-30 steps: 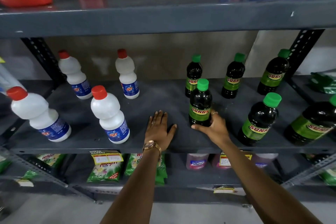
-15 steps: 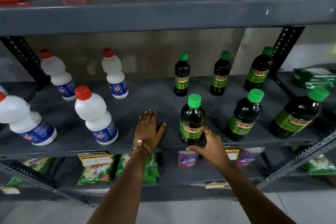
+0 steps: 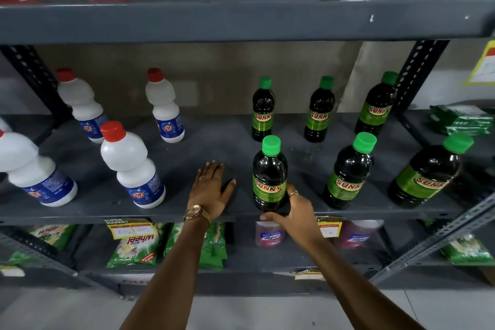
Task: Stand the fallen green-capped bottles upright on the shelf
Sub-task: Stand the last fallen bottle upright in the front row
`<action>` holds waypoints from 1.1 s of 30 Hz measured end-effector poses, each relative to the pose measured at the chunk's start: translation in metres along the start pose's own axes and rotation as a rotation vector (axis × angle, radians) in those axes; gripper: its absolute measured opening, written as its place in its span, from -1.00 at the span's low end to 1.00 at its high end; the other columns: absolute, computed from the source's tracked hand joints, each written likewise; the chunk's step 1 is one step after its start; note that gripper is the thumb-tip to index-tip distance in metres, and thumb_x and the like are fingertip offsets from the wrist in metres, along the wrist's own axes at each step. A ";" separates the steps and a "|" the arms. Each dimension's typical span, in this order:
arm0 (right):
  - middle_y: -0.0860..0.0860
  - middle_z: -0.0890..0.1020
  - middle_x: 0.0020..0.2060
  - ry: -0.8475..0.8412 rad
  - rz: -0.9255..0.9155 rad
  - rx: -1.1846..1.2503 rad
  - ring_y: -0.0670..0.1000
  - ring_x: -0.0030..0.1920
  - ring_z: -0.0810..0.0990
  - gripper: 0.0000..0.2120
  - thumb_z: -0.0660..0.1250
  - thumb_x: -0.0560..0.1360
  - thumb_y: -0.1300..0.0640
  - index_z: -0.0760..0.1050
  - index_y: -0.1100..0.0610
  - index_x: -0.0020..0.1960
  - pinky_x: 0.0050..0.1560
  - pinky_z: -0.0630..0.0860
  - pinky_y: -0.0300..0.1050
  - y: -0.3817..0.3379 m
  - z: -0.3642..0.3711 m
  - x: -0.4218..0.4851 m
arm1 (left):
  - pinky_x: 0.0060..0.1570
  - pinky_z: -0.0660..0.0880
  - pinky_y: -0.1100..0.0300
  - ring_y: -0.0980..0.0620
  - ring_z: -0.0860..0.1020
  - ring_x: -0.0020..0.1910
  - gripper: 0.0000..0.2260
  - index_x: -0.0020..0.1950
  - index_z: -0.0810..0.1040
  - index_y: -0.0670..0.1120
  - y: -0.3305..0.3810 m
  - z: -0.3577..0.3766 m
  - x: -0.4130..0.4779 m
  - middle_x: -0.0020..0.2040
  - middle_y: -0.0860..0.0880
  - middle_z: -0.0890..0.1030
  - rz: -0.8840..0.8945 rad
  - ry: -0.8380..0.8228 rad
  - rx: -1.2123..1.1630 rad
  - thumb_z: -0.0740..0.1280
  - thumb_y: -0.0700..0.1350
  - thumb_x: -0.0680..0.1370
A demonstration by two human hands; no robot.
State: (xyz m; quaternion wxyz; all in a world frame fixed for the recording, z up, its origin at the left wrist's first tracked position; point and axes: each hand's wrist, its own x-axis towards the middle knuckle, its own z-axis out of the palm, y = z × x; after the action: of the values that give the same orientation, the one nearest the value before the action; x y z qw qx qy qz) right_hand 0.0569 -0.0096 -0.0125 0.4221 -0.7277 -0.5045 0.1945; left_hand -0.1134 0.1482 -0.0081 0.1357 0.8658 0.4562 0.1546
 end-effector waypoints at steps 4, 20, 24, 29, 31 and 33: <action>0.03 0.59 0.18 -0.056 -0.014 0.043 -0.01 0.23 0.51 -0.20 0.60 0.23 -0.05 0.35 0.15 0.36 0.21 0.43 -0.17 -0.009 -0.005 -0.004 | 0.45 0.17 -0.01 -0.13 0.21 0.48 -0.52 0.45 0.28 -0.12 0.013 -0.001 -0.026 0.47 -0.15 0.31 -0.086 0.166 -0.117 0.22 0.04 0.57; 0.12 0.47 0.30 0.472 0.168 0.182 0.09 0.29 0.46 -0.12 0.64 0.18 0.03 0.30 0.11 0.38 0.30 0.40 -0.02 0.122 -0.203 -0.055 | 0.44 0.06 0.08 0.05 0.02 0.51 -0.14 0.53 -0.04 0.12 0.213 0.068 -0.078 0.54 0.06 0.13 -0.012 -0.005 -0.643 0.39 0.24 0.39; 0.01 0.56 0.07 0.315 0.077 0.128 0.02 0.11 0.53 -0.31 0.62 0.22 0.09 0.34 -0.04 0.23 0.05 0.35 -0.44 0.139 -0.216 -0.041 | 0.47 -0.03 0.03 0.23 -0.03 0.41 -0.12 0.52 0.09 -0.02 0.226 0.083 -0.057 0.49 -0.04 0.29 -0.084 0.100 -0.567 0.39 0.26 0.34; 0.07 0.56 0.09 0.269 0.068 0.200 0.06 0.12 0.53 -0.36 0.60 0.25 0.12 0.36 -0.01 0.22 0.15 0.43 -0.07 0.144 -0.217 -0.041 | 0.46 0.07 -0.09 0.10 0.04 0.46 -0.27 0.43 0.31 -0.06 0.228 0.092 -0.056 0.41 -0.09 0.42 -0.177 0.133 -0.581 0.48 0.14 0.35; 0.05 0.56 0.07 0.245 0.069 0.187 0.06 0.12 0.53 -0.37 0.60 0.25 0.10 0.34 -0.02 0.20 0.14 0.43 -0.07 0.144 -0.218 -0.041 | 0.45 0.11 -0.14 -0.09 0.00 0.51 -0.33 0.40 0.36 -0.05 0.226 0.093 -0.055 0.40 -0.08 0.42 -0.210 0.102 -0.629 0.51 0.05 0.35; 0.04 0.56 0.06 0.232 0.077 0.170 0.08 0.13 0.53 -0.38 0.59 0.25 0.06 0.35 0.00 0.20 0.15 0.44 -0.03 0.145 -0.217 -0.040 | 0.44 0.11 -0.12 -0.09 -0.03 0.52 -0.36 0.37 0.39 -0.04 0.221 0.095 -0.056 0.40 -0.06 0.41 -0.216 0.091 -0.668 0.52 0.01 0.35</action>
State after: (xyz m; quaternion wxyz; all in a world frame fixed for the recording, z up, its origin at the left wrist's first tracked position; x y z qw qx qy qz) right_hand 0.2768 -0.1564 -0.0121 0.5298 -0.7259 -0.4056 0.1670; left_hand 0.0593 -0.0283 -0.0195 0.4064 0.7128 0.4749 0.3182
